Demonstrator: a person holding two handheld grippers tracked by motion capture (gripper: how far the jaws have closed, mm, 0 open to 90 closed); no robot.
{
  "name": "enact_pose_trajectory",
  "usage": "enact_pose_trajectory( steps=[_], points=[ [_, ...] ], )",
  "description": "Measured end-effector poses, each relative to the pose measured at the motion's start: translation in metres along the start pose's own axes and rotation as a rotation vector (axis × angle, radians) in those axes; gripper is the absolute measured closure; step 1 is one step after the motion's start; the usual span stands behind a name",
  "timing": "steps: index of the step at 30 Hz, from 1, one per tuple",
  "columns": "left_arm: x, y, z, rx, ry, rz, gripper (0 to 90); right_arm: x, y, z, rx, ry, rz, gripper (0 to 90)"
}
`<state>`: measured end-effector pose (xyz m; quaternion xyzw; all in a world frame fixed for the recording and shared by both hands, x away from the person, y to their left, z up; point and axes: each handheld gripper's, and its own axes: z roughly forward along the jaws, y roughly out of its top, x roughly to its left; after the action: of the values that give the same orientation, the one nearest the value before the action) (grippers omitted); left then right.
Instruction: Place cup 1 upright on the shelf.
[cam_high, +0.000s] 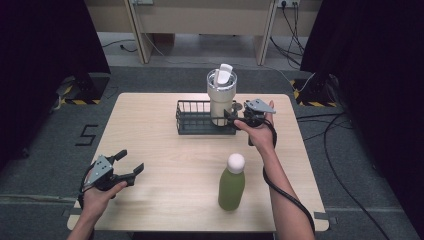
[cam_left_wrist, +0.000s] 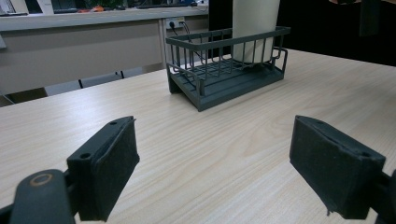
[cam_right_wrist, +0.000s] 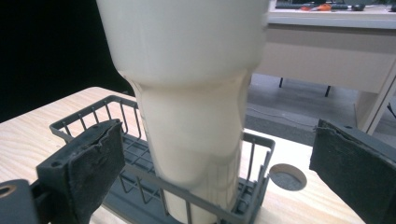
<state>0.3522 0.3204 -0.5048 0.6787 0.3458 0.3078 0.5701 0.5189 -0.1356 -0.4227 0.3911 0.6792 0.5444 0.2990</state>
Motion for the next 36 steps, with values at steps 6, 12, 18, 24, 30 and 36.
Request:
enact_pose_trajectory(
  steps=[6,12,18,24,30,36],
  points=[
    [-0.001,0.000,0.001,-0.001,-0.001,0.003,14.5,-0.004,-0.008,-0.012,-0.001,-0.015,0.014,4.1],
    [-0.001,0.001,0.000,-0.003,0.001,0.004,14.5,-0.006,-0.016,-0.023,-0.002,-0.026,0.020,4.7],
    [-0.002,0.001,0.001,-0.001,0.000,0.006,14.5,-0.009,-0.025,-0.038,-0.005,-0.042,0.031,6.3],
    [-0.003,0.001,0.001,0.000,-0.001,0.007,14.5,-0.008,-0.032,-0.055,-0.012,-0.047,0.028,7.4],
    [-0.004,0.002,0.001,-0.002,-0.001,0.008,14.5,-0.005,-0.039,-0.073,-0.020,-0.055,0.032,10.3],
    [-0.006,0.003,0.001,-0.003,-0.004,0.008,14.5,-0.004,-0.047,-0.090,-0.029,-0.087,0.036,14.5]
  ],
)
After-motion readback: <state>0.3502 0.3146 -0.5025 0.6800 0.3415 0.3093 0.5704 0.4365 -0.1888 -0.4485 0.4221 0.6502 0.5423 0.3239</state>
